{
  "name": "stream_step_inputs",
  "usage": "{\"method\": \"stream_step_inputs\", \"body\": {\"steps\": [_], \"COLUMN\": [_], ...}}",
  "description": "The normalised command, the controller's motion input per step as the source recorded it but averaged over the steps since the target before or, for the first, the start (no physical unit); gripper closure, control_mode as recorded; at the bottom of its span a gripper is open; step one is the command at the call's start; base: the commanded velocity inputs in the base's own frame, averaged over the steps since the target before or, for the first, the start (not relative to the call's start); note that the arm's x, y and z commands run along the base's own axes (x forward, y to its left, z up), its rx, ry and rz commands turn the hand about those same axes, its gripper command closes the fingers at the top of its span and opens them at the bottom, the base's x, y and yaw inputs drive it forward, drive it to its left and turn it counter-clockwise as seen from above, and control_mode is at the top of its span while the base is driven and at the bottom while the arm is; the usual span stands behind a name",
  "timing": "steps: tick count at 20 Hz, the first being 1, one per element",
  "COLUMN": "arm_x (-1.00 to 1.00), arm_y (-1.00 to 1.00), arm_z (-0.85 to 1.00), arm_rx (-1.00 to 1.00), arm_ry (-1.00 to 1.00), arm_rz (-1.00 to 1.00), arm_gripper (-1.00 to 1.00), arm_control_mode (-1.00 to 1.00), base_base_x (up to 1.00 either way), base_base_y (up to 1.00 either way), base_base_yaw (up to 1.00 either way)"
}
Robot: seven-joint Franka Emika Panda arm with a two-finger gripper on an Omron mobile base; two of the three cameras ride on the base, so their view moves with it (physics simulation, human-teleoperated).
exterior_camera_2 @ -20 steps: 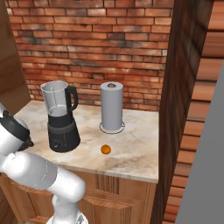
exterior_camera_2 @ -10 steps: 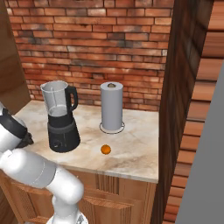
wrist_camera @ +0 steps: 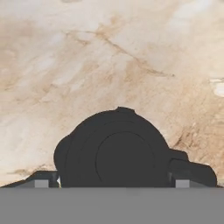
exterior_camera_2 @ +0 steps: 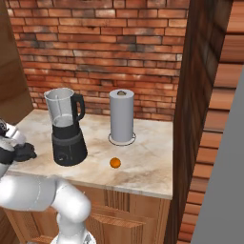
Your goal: Open the blender lid, put the tangerine in the blender, close the lid, and start the blender.
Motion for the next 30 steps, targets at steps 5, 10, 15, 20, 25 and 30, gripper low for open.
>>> {"method": "stream_step_inputs", "body": {"steps": [5, 10, 15, 20, 25, 30], "arm_x": [-0.02, -0.25, -0.48, -0.47, -0.25, -0.13], "arm_y": [-0.23, -0.42, -0.66, -0.89, -1.00, -1.00], "arm_z": [0.90, 1.00, 0.96, 0.74, 0.49, 0.11], "arm_rx": [0.00, 0.00, 0.00, 0.00, 0.00, 0.01], "arm_ry": [-0.15, -0.18, -0.17, -0.15, -0.09, -0.01], "arm_rz": [0.00, 0.00, 0.00, -0.01, -0.01, -0.01], "arm_gripper": [-1.00, -1.00, -1.00, -1.00, -1.00, -1.00], "arm_control_mode": [-1.00, -1.00, -1.00, -1.00, -1.00, -1.00], "base_base_x": [0.00, 0.00, 0.00, 0.00, 0.00, 0.00], "base_base_y": [0.00, 0.00, 0.00, 0.00, 0.00, 0.00], "base_base_yaw": [0.00, 0.00, 0.00, 0.00, 0.00, 0.00]}}
